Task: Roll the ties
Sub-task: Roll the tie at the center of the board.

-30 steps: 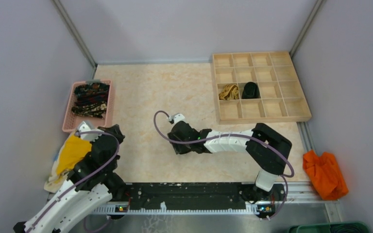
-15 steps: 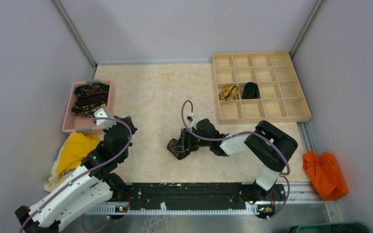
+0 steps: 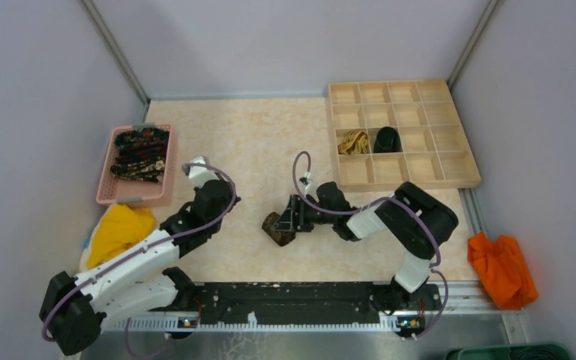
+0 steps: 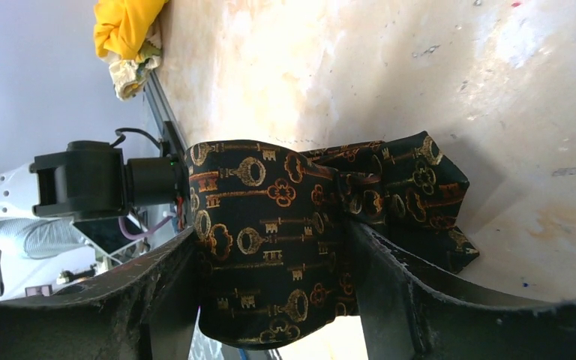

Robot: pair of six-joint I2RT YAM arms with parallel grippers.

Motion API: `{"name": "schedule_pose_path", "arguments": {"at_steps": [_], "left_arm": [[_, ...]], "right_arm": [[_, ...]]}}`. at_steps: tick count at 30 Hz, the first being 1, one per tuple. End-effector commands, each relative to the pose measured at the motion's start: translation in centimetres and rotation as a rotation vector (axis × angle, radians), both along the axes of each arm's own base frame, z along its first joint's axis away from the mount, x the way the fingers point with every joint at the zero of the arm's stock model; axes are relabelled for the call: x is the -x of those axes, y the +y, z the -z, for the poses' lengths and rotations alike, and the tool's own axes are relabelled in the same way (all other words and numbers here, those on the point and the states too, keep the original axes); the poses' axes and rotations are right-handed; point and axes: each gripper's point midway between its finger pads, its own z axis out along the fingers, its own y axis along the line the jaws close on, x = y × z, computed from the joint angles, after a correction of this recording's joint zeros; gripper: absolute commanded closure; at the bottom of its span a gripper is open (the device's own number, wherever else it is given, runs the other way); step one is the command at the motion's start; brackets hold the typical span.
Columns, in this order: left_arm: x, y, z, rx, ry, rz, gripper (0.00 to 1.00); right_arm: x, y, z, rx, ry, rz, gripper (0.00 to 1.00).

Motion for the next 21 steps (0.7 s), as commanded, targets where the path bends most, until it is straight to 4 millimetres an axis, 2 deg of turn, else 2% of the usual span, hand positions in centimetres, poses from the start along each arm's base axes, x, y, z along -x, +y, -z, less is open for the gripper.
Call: {"name": "schedule_pose_path", "arguments": {"at_steps": [1,4,9,13,17,21], "left_arm": [[-0.3,-2.6,1.2,0.061,-0.002,0.097,1.0],[-0.4,-3.5,2.1,0.06,-0.001,0.136,1.0],[-0.7,-6.2,3.1,0.061,-0.003,0.265,1.0],[-1.0,-7.9,4.0,0.062,0.003,0.334,1.0],[-1.4,-8.9,4.2,0.059,0.015,0.359,1.0],[-1.7,-9.1,4.0,0.039,0.006,0.373,1.0]], "right_arm": [[-1.4,-1.0,-0.6,-0.005,-0.031,0.035,0.33],[-2.2,-1.4,-0.7,0.003,-0.03,0.051,0.32],[-3.5,-2.2,-0.1,-0.01,0.005,0.062,0.32],[-3.6,-2.5,0.0,-0.113,0.1,0.054,0.4],[-3.3,-1.9,-0.9,-0.223,0.158,0.031,0.45],[-3.2,-1.6,-0.7,-0.245,0.191,0.024,0.45]]}}
